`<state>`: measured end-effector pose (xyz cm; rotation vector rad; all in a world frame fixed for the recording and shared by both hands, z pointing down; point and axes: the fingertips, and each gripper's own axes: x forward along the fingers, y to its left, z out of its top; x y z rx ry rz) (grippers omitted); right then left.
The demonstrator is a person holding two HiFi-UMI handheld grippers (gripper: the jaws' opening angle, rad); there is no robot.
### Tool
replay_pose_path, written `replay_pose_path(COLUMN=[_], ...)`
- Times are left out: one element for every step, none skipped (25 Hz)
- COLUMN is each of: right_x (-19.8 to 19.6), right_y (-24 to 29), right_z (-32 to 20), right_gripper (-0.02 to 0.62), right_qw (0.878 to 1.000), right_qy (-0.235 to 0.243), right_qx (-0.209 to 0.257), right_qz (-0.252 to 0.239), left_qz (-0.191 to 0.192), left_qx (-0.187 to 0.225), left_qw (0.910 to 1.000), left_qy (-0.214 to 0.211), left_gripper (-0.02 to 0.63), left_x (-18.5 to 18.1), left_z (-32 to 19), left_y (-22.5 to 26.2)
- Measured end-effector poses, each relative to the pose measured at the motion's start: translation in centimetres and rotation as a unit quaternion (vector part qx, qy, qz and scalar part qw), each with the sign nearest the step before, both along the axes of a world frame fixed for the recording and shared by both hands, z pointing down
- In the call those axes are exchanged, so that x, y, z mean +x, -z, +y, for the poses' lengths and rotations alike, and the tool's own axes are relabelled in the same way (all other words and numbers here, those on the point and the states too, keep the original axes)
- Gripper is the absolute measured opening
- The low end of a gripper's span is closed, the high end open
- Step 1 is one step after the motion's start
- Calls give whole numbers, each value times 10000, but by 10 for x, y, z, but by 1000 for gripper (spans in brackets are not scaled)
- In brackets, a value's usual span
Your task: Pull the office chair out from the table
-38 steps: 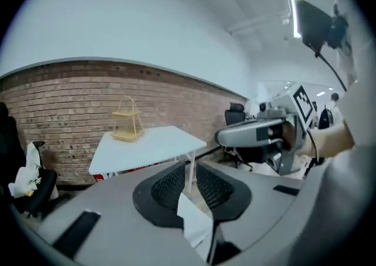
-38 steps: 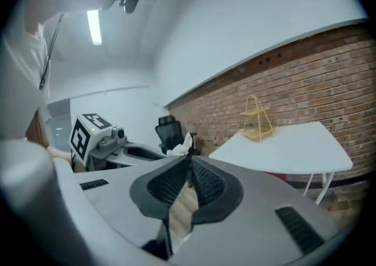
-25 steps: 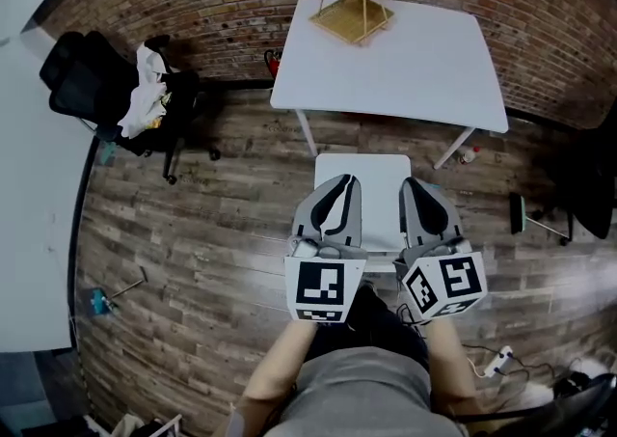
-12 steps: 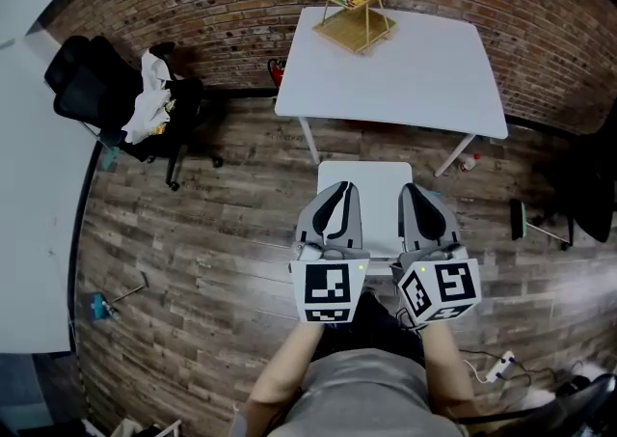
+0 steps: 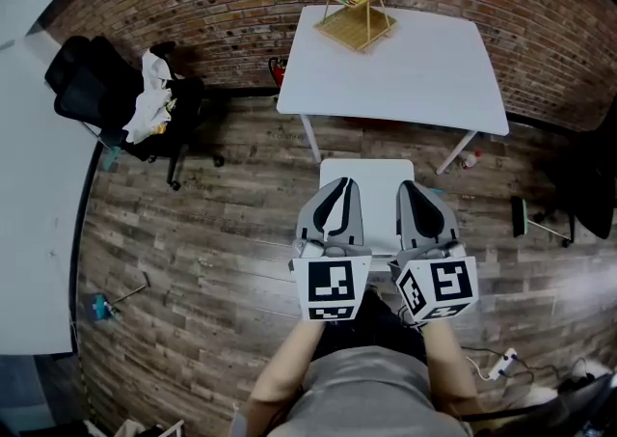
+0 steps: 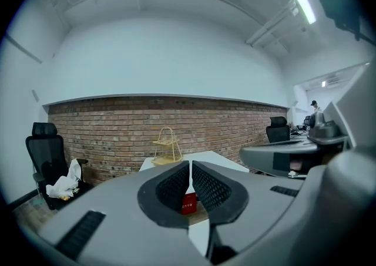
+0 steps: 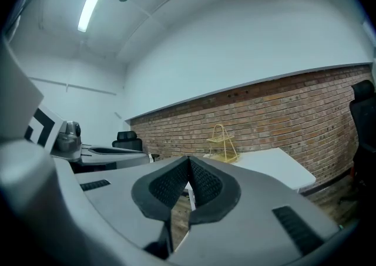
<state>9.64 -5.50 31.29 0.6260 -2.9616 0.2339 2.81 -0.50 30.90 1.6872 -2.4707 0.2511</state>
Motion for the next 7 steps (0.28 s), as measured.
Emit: replay_pose_path(right_x=[0,-1,-1,-2,-2,-2,-3], right_y=[0,0,1,1,1,2,2], right_z=[1,1,2,3,4,5,6], right_gripper=[14,14,14,14,14,14,14], right_qw=[10000,10000,10000,10000,10000,10000,10000], right_qy=[1,4,10,18,26,34,41], right_qx=[-12,-34,-53,-63,-63,-59,-53], right_qz=[-5,-15,-23,-28,-31,-34,-37], left_qz=[-6,-6,-6,-8,-14,-22,-30], left_qx=[-5,-11,-16,-22,-26,-31,-35], left_qw=[10000,10000,10000,10000,10000,10000,10000], left_qy=[-4,-12,-24,-35,-44,-50,-56], left_gripper=[26,26,26,26,26,26,26], left_x=[0,0,0,0,1,1,1], left_z=[0,0,1,1,1,2,2], left_y=[0,0,0,0,-1,-1,-1])
